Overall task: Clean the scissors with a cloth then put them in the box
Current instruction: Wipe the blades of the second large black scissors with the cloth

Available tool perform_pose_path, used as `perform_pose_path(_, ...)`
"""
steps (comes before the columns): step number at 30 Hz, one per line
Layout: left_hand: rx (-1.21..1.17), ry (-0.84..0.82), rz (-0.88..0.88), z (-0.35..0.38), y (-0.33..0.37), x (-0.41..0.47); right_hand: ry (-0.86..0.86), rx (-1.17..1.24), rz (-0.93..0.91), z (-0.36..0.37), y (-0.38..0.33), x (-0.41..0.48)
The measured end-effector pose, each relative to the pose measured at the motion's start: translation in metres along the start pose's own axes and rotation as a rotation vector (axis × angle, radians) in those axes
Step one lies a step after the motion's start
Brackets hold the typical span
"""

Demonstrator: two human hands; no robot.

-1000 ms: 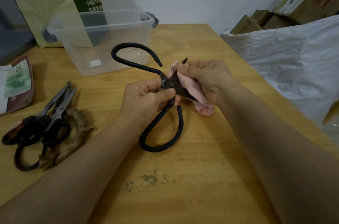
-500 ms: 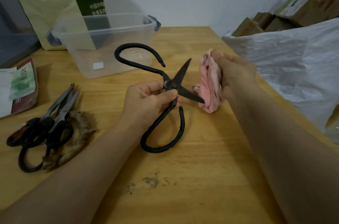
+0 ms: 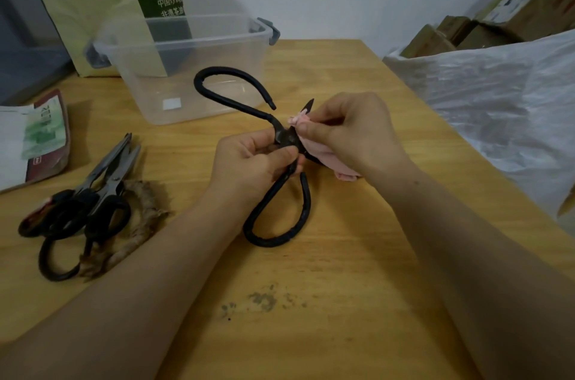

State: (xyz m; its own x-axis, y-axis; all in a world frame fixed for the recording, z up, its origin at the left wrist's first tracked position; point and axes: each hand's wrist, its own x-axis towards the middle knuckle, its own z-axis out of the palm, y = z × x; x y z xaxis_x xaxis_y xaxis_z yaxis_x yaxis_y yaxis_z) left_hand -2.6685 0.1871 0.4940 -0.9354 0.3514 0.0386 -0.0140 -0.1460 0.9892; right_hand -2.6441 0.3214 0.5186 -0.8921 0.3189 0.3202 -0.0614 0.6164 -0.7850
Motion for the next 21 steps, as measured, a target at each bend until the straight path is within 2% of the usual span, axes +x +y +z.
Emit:
perform_pose_path(5, 0.001, 0.021, 0.001, -0.003, 0.001, 0.003, -0.152, -0.076, -0.086, 0.0, -0.004, -0.001)
perform_pose_path(11, -0.014, 0.036, -0.037, -0.002, 0.0, 0.001, -0.297, -0.286, 0.086, -0.01, 0.005, 0.003)
perform_pose_path(12, -0.025, 0.048, -0.046, -0.003, 0.001, 0.002, -0.28, -0.292, 0.091, -0.012, 0.007, 0.003)
perform_pose_path(14, -0.029, 0.056, -0.048, -0.004, 0.002, 0.003, -0.131, -0.27, 0.003, -0.014, 0.009, 0.003)
perform_pose_path(16, -0.016, 0.037, -0.043, -0.004, 0.002, 0.003, -0.032, -0.068, -0.083, -0.011, 0.006, 0.002)
perform_pose_path(18, 0.02, 0.013, -0.03, -0.004, 0.001, 0.002, -0.076, 0.078, -0.113, -0.002, 0.004, 0.001)
perform_pose_path(21, 0.076, 0.004, -0.004, -0.003, 0.001, 0.002, -0.145, -0.045, -0.216, 0.009, 0.008, 0.002)
